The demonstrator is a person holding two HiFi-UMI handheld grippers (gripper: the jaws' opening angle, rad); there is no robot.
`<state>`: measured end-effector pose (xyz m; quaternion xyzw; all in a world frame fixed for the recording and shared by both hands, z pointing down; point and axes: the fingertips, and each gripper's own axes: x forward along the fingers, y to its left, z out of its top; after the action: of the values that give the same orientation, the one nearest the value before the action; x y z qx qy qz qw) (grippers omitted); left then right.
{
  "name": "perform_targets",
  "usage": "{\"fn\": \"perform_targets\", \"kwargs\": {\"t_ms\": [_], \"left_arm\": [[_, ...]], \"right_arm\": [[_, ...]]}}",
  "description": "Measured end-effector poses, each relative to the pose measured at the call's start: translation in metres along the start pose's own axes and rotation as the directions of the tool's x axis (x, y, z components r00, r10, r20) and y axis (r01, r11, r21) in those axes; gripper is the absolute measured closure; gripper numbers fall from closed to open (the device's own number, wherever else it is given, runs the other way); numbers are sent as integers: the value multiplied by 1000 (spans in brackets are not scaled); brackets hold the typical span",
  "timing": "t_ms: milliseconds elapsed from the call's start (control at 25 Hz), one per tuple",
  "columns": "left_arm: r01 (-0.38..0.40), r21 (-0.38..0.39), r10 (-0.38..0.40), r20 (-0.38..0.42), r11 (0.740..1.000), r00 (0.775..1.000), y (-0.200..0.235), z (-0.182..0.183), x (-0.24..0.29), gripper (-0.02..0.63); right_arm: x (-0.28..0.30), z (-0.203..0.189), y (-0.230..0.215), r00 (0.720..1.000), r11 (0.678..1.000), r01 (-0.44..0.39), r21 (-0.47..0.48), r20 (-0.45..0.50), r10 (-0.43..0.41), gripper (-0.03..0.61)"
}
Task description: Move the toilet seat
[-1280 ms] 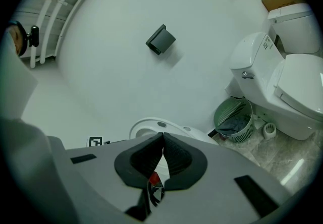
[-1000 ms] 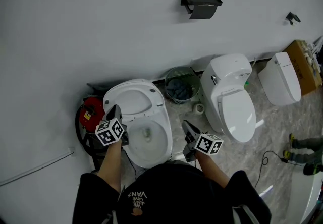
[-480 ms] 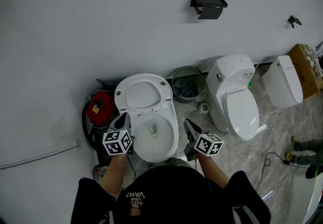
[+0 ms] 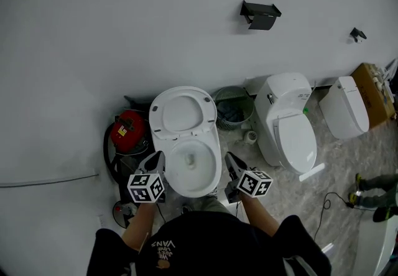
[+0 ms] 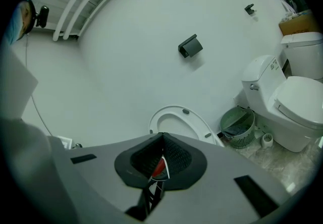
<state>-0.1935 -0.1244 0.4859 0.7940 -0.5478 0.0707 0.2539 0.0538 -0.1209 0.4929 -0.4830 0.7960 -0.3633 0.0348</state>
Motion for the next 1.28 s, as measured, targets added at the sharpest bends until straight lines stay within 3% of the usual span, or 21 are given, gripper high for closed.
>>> {"fn": "perform_targets", "kwargs": {"t_ms": [560, 1280], "left_arm": [[45, 45, -46, 28, 998, 999, -8, -23, -88, 611], [45, 44, -48, 58, 998, 997, -7, -44, -141, 611]], "right_arm": [[-33, -32, 49, 1000, 1000, 11, -27, 26, -11, 580], [-49, -73, 81, 1000, 997, -10, -77, -11, 9, 580]]}}
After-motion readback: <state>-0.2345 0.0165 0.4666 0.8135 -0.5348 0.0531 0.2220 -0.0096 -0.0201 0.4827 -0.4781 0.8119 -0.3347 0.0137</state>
